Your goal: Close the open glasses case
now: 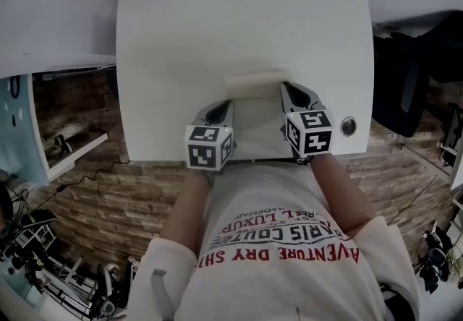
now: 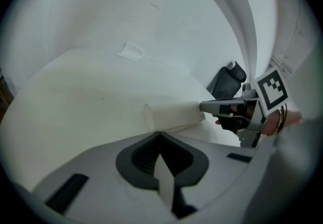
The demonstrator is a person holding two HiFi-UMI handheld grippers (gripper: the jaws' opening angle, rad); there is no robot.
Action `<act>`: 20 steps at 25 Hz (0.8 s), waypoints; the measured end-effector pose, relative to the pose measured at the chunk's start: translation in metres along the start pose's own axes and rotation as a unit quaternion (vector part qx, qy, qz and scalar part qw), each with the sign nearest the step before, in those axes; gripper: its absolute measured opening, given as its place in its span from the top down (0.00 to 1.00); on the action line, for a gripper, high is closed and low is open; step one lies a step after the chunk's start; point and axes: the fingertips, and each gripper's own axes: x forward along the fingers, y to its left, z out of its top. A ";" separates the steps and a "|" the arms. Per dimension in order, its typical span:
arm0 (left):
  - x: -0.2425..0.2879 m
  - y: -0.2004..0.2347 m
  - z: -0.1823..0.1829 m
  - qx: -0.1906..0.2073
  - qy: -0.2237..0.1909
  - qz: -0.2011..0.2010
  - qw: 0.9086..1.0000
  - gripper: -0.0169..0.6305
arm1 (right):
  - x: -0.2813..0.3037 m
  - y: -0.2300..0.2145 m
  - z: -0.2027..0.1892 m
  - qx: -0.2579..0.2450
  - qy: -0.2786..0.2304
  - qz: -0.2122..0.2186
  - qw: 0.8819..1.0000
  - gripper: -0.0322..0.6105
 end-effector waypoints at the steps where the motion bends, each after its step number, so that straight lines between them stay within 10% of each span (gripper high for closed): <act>1: -0.002 0.000 0.001 0.001 -0.003 0.000 1.000 0.98 | -0.001 0.000 0.001 0.003 -0.003 -0.001 1.000 0.93; 10: -0.049 -0.020 0.072 0.031 -0.113 -0.004 0.993 0.98 | -0.050 0.008 0.056 -0.010 -0.105 -0.021 0.994 0.93; 20: -0.140 -0.065 0.162 0.118 -0.272 -0.015 0.955 0.98 | -0.137 0.035 0.125 -0.054 -0.250 -0.028 0.966 0.93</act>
